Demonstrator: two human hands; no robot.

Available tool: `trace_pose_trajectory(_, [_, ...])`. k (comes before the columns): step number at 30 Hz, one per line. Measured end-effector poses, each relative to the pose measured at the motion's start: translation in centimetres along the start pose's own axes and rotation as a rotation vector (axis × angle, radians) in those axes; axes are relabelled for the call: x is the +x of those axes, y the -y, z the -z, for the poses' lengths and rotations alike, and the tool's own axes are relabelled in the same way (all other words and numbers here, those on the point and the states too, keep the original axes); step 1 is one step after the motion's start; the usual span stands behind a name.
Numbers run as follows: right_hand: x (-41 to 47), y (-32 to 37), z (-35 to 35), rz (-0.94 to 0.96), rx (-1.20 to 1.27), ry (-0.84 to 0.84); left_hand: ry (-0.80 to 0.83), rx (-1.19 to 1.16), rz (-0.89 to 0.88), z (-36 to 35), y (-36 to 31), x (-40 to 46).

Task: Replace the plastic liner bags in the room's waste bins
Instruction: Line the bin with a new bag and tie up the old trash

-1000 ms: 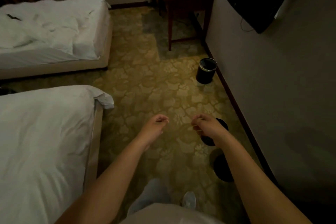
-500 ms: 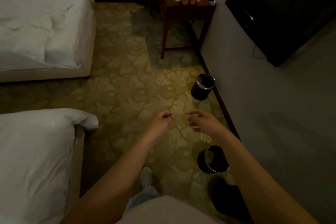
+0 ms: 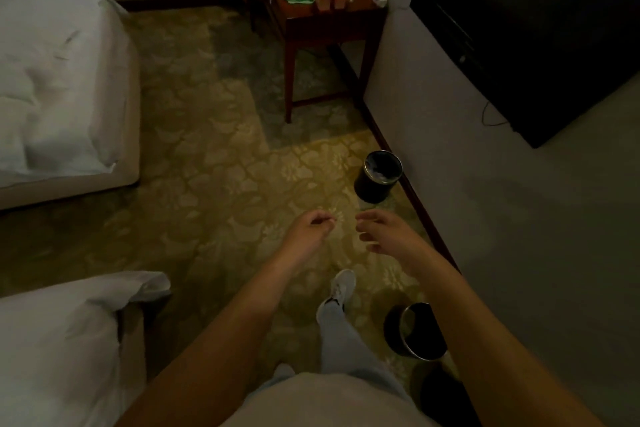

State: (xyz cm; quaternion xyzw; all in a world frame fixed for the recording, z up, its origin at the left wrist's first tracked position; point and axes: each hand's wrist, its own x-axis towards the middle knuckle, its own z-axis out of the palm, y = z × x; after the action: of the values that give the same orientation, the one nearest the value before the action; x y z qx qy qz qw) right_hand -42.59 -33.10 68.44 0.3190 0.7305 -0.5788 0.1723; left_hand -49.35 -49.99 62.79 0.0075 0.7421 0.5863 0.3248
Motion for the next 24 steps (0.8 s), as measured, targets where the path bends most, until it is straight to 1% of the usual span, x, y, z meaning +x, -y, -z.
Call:
trace_pose_trajectory(5, [8.0, 3.1, 3.0, 0.034, 0.042, 0.014, -0.008, 0.043, -0.01, 0.3, -3.9, 7.7])
trace_pose_trajectory(9, [14.1, 5.9, 6.4, 0.03, 0.068, 0.058, -0.025, 0.064, -0.014, 0.0, -8.0, 13.5])
trace_pose_trajectory(13, [20.9, 8.3, 9.9, 0.041, 0.106, 0.044, -0.085, 0.065, -0.016, -0.8, -11.3, 19.9])
trace_pose_trajectory(17, [26.0, 9.7, 11.7, -0.009, 0.131, 0.036, -0.046, 0.071, 0.066, -1.2, -12.7, 24.4])
trace_pose_trajectory(21, [30.1, 10.2, 12.3, -0.08, 0.134, 0.064, -0.025, 0.072, 0.145, -1.1, -13.3, 28.9])
trace_pose_trajectory(24, [33.1, 10.8, 12.7, -0.144, 0.16, 0.041, 0.013, 0.091, 0.174, -1.1, -13.4, 33.2])
